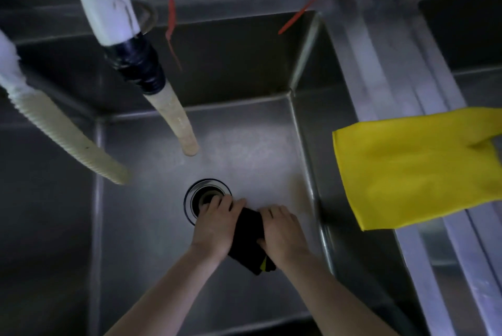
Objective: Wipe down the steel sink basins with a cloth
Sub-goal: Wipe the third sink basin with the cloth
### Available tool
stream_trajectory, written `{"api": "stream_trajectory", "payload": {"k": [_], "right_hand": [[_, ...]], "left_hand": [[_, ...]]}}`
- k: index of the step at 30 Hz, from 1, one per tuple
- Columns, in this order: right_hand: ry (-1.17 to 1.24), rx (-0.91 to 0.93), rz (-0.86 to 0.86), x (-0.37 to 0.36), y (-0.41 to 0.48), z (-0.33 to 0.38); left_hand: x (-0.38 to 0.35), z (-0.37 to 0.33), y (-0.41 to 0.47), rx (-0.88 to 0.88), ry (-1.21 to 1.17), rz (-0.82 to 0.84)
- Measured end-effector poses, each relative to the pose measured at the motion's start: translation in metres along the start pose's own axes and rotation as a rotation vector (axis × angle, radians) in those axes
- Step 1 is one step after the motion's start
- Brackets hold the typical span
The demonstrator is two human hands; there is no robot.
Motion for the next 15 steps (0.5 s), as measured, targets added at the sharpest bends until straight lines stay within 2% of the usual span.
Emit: {"api": "stream_trajectory", "payload": {"k": [4,9,13,15], "right_hand": [[-0.043,-0.037,0.043,-0.002,-0.015,0.006],[-0.076,0.010,0.009,0.016,-0.046,0.025],[-0.097,-0.005,-0.031,0.039,-0.081,0.044],[-0.116,-0.010,-0.067,0.054,-0.104,0.054]], "left_hand": [[0.005,-0.004,-0.010,-0.042,0.106,0.076],[0.021,0.007,-0.043,-0.095,-0.065,0.019],[0.038,0.012,-0.082,-0.134,-0.141,0.102],[0.056,0.010,-0.103,-0.160,-0.160,0.086]]}}
Point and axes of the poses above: each hand's wrist, its own y-axis towards the middle knuckle, its own x-axis out of the back of the hand, z = x × y, the point moved 6 cm from there along y, towards the middle knuckle, and after that the axes turned 2 degrees about -z, right-handed, at the moved point
